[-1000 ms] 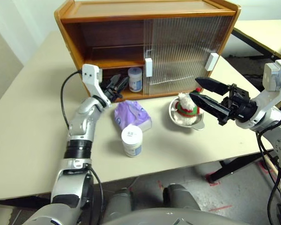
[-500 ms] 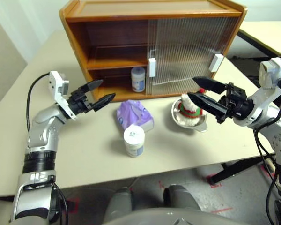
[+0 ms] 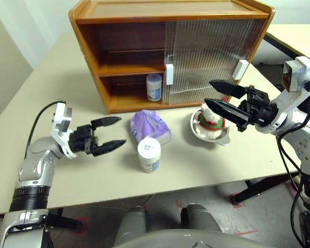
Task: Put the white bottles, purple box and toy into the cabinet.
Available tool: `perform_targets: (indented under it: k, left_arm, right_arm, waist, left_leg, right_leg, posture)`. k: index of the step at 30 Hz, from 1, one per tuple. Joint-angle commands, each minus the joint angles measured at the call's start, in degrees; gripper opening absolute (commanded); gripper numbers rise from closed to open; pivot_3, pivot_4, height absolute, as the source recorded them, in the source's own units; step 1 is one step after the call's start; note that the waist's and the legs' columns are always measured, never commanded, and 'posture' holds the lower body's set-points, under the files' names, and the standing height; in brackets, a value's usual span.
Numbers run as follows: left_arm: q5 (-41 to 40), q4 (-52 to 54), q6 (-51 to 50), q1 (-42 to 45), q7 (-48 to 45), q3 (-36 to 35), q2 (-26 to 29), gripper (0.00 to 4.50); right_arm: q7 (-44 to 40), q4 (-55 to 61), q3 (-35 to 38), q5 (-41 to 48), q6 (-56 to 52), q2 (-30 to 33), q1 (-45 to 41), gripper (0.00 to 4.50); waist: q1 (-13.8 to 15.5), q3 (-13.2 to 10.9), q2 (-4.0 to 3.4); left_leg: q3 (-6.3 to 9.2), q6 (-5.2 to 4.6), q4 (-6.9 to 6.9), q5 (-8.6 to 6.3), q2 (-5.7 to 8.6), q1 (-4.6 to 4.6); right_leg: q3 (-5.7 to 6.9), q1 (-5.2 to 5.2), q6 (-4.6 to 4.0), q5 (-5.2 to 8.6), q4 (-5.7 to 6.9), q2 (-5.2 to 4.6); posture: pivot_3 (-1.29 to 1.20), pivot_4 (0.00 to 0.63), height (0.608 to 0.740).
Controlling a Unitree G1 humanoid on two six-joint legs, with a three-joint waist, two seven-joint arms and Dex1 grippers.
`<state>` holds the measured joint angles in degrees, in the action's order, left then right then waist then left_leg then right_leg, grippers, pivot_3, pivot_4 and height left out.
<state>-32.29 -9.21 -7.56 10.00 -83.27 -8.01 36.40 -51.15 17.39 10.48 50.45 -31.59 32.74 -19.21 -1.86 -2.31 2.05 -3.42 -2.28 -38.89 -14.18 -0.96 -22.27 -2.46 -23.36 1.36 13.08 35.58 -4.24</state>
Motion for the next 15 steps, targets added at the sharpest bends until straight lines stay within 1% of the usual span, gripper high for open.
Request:
perform_targets:
  k: [1, 5, 7, 8, 15]
  left_arm:
    - [1.4, 2.3, 1.5, -1.8, -2.6, 3.0, 0.3, 4.49]
    - [2.7, 2.5, 3.3, -3.0, -4.3, 5.3, 0.4, 4.49]
    - [3.9, 1.4, 5.5, -3.0, -5.5, 6.4, 0.5, 4.49]
    - [4.5, 0.8, 6.6, -2.9, -6.0, 6.8, 0.5, 4.49]
    - [7.1, -3.3, 11.5, -2.0, -7.2, 9.4, -0.5, 4.49]
  right_arm:
    - [-0.2, -0.3, 0.2, -0.3, -0.4, 0.7, -0.3, 4.5]
    - [0.2, 0.2, 0.4, -0.1, -0.6, 0.8, 0.0, 4.5]
    - [0.4, 0.5, 0.5, -0.1, -0.6, 0.7, 0.2, 4.5]
    - [0.4, 0.6, 0.5, -0.1, -0.6, 0.7, 0.2, 4.5]
    - [0.9, 1.2, 0.9, 0.2, -0.8, 1.0, 0.5, 4.5]
  waist:
    - [0.0, 0.0, -0.01]
    - [0.0, 0.0, -0.05]
    - [0.0, 0.0, -0.06]
    - [0.0, 0.0, -0.06]
    - [-0.1, -0.1, -0.11]
  left_leg:
    - [0.0, 0.0, 0.01, 0.0, 0.0, -0.01]
    - [-0.02, 0.0, 0.02, 0.0, 0.0, -0.01]
    - [-0.03, 0.0, 0.02, 0.0, 0.0, -0.01]
    - [-0.05, 0.0, 0.02, 0.0, 0.0, -0.01]
    - [-0.06, 0.0, 0.02, 0.0, 0.0, -0.02]
  right_leg:
    - [0.0, -0.01, 0.0, 0.0, 0.0, -0.01]
    - [0.02, -0.02, -0.05, 0.06, -0.01, -0.06]
    - [0.01, -0.02, -0.21, 0.17, -0.01, -0.07]
    - [0.01, -0.02, -0.46, 0.32, -0.01, -0.08]
    - [0.01, -0.02, -0.45, 0.33, 0.0, -0.07]
  posture:
    - [0.03, 0.0, 0.74]
    - [0.02, 0.0, 0.74]
    - [0.01, 0.0, 0.74]
    - [0.01, 0.0, 0.74]
    - [-0.01, 0.0, 0.74]
